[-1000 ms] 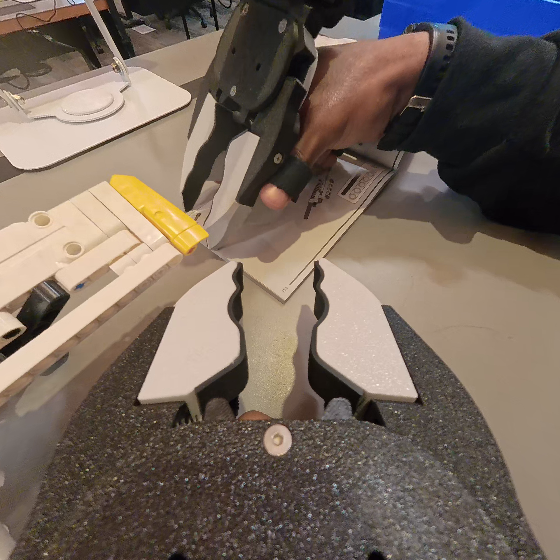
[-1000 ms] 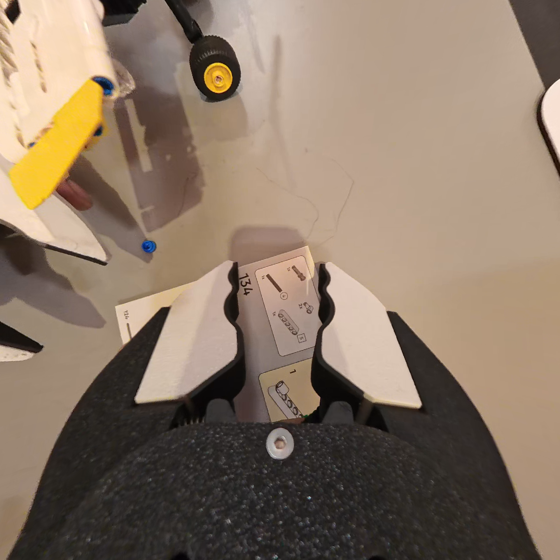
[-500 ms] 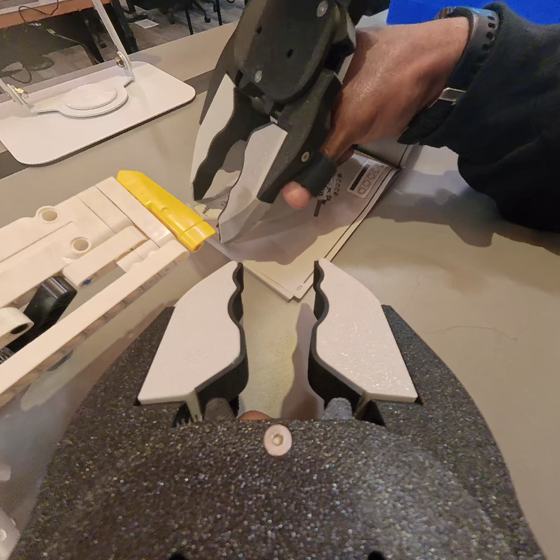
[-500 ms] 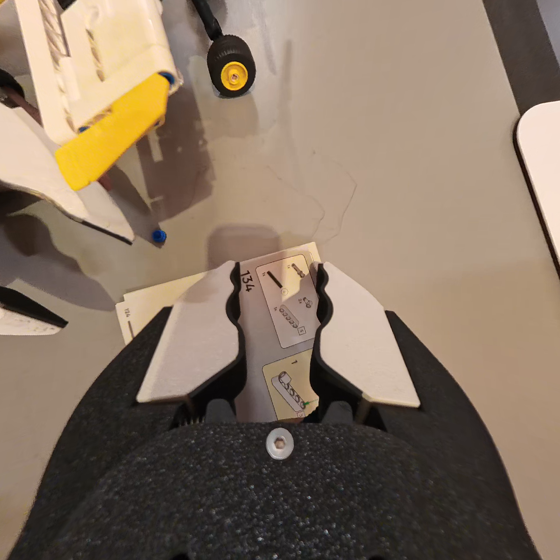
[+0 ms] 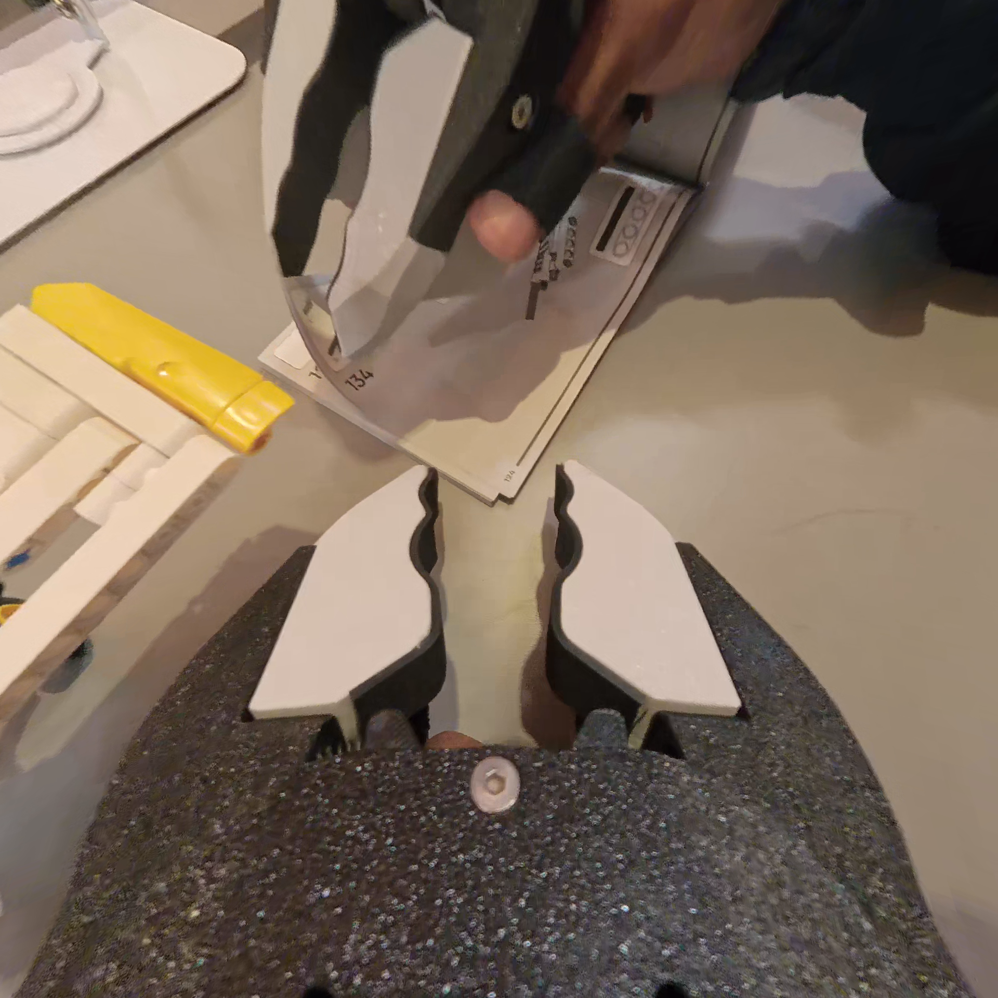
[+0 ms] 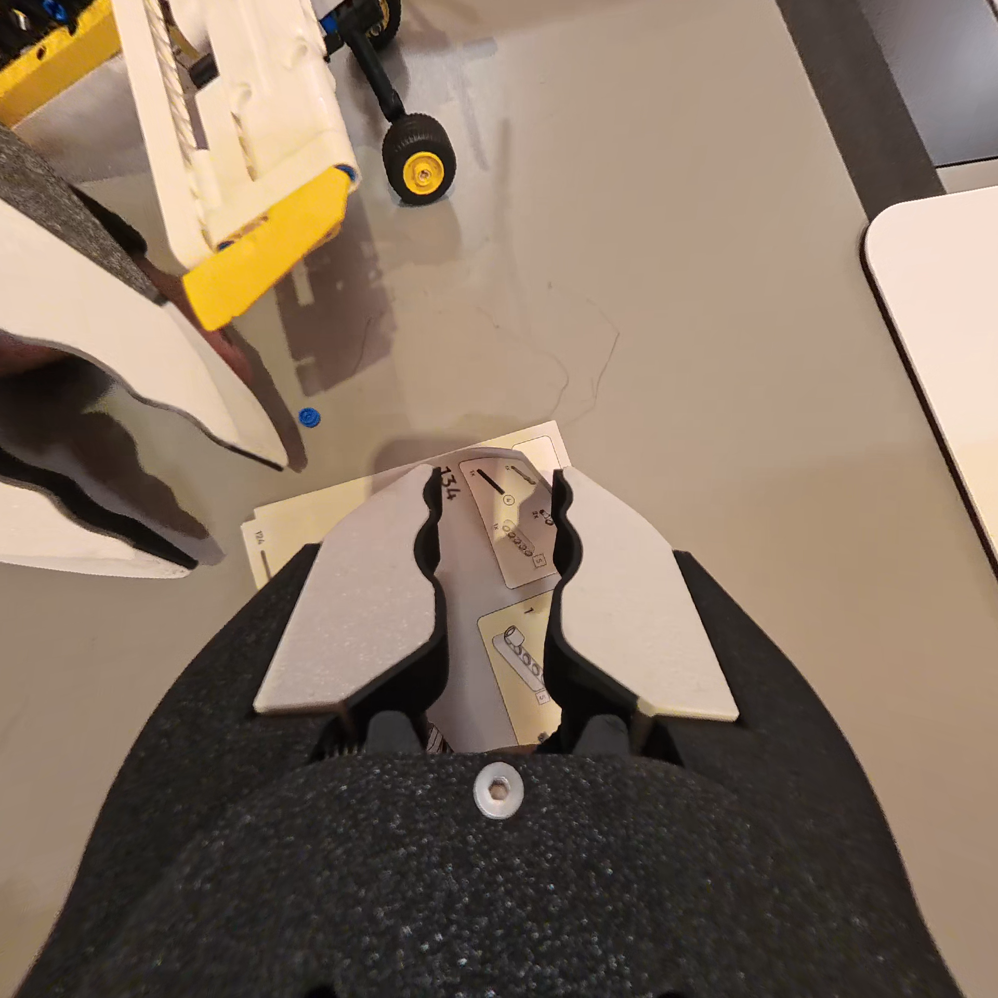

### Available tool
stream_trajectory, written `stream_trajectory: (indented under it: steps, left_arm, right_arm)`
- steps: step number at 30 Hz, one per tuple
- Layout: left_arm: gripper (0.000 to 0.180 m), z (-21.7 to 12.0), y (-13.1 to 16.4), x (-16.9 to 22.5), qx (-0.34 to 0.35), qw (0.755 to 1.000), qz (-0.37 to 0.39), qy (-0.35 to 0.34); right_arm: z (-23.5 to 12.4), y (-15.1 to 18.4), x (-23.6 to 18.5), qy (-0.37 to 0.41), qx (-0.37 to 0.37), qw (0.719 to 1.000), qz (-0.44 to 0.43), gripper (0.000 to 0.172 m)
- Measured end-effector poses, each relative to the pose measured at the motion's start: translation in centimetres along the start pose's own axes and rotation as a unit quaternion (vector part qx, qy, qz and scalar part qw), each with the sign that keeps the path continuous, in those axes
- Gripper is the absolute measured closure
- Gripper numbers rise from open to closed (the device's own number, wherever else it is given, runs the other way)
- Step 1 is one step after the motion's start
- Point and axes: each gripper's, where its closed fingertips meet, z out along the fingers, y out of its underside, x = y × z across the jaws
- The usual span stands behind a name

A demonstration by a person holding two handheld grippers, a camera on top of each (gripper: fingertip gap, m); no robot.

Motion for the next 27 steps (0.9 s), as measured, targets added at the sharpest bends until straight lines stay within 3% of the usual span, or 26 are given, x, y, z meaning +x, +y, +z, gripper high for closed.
stream_trajectory:
  steps: [8, 22, 27]
  left_arm:
    - [0.154, 0.5, 0.8, 0.3, -0.033, 0.999, 0.011, 0.003]
    - [0.153, 0.9, 1.0, 0.9, -0.052, 0.998, 0.017, 0.033]
    - [0.152, 1.0, 1.0, 1.0, -0.054, 0.998, 0.019, 0.035]
  right_arm:
    - [-0.3, -0.1, 0.2, 0.007, 0.003, 1.000, -0.003, 0.133]
    - [-0.2, -0.1, 0.0, 0.010, -0.002, 1.000, -0.010, 0.127]
    - [-1.6, 0.4, -0.7, 0.033, -0.027, 0.998, -0.056, 0.123]
